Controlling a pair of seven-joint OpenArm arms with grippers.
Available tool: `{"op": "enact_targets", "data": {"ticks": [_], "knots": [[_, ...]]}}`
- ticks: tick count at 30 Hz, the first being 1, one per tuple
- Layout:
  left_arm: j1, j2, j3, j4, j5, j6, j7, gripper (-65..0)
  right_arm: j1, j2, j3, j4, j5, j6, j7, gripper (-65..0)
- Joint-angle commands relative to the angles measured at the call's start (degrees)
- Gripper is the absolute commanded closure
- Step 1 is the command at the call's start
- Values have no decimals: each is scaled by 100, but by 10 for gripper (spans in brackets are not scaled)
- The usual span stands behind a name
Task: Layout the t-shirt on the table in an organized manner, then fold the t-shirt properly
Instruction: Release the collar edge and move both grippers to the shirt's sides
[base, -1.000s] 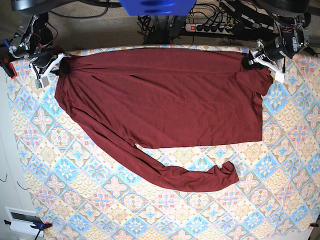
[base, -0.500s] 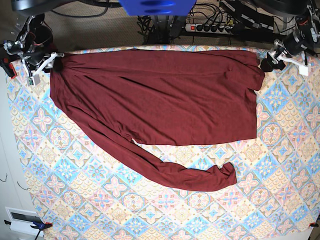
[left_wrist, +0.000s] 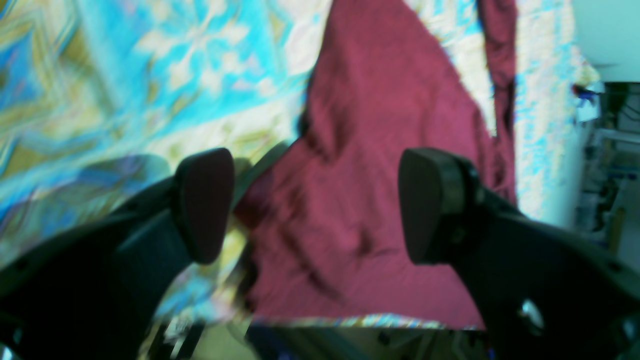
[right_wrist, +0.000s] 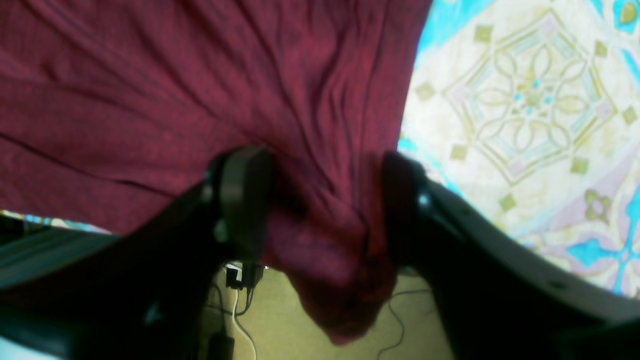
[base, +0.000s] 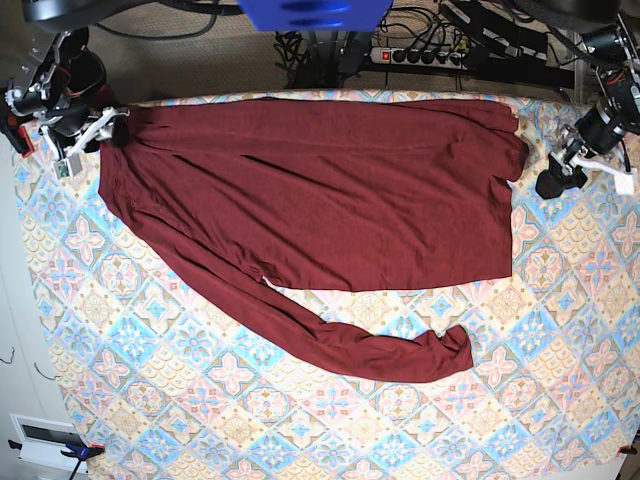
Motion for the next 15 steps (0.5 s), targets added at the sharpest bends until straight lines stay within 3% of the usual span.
{"op": "enact_targets", "data": {"ticks": [1,4,7,15], "knots": [[-152,-135,-73,65,-75,-30,-68,-478,26,123,57,141,64,12,109,-391],[-592,-135,-55,-216,163,-30,-68,-478,35,123,57,387,64,12,136,-432],[-1137,-135,15,-638,462,-30,-60,-478,272,132,57,519,55,12,127,-432],[-2666,-100,1035,-1658,1464,-30,-104,-478,861,132,30,528,-428,12,92,-432]]}}
